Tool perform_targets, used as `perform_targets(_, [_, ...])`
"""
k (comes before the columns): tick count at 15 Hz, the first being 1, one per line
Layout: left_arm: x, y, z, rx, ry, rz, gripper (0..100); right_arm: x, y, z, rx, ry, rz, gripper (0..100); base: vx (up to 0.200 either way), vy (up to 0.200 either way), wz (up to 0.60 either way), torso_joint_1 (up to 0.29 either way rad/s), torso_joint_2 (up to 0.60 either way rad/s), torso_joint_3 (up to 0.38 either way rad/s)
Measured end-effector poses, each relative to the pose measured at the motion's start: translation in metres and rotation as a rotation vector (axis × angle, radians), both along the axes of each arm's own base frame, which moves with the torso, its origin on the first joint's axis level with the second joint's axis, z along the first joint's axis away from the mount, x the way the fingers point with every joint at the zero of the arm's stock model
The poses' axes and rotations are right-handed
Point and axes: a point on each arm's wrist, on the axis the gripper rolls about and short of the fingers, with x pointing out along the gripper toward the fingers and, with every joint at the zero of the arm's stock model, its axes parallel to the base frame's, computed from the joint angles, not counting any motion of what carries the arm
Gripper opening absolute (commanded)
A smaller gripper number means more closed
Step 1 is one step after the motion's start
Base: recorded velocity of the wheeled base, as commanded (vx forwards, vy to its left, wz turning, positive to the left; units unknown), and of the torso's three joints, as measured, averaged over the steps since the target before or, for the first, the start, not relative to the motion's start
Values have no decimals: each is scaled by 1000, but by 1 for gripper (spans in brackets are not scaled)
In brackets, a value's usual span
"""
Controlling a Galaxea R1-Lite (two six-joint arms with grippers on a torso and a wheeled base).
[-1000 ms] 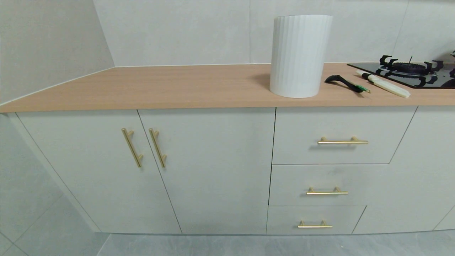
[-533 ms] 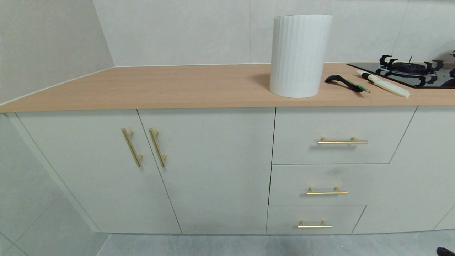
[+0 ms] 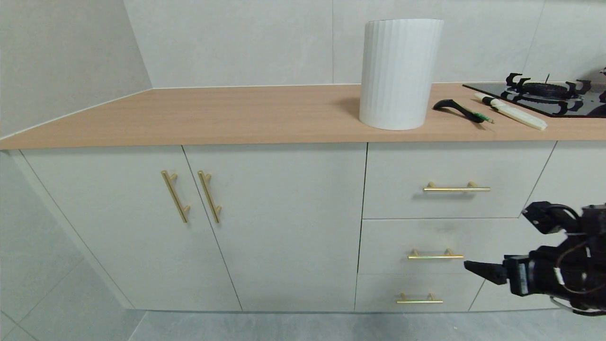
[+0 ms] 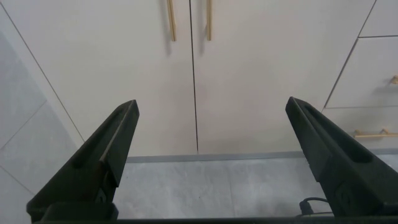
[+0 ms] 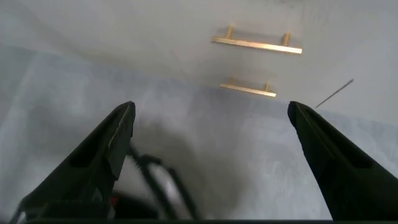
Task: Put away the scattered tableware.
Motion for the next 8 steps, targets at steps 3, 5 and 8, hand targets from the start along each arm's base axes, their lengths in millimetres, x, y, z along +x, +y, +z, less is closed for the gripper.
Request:
perform_targets(3, [0, 0, 0, 0, 0, 0, 100, 54, 7, -43, -31, -27, -50, 100, 0, 0, 0, 0, 0, 0])
perform_targets(5, [0, 0, 0, 0, 0, 0, 100, 77, 9, -70, -43, -78, -88, 100, 0, 0, 0, 0, 0, 0])
perform_targets(8, [0, 0, 0, 0, 0, 0, 100, 98, 11, -106, -64, -117, -143, 100, 0, 0, 0, 0, 0, 0])
